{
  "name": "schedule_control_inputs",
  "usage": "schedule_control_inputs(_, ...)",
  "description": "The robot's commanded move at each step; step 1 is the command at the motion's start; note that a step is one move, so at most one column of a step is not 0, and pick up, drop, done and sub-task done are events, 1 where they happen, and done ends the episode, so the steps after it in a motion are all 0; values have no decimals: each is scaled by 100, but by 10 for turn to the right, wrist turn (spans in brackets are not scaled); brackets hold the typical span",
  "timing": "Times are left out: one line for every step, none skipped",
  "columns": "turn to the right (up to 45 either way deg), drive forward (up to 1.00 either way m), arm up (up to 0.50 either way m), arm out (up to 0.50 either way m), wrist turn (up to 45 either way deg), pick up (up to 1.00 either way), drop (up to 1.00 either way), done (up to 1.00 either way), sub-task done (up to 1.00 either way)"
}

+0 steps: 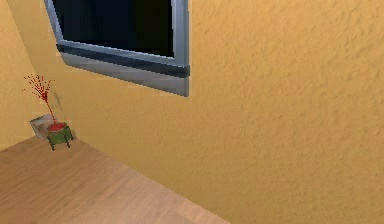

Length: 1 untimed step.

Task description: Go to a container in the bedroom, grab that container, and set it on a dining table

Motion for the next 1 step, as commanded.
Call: schedule_control_inputs(0,0,50,0,0,0,0,0,0)
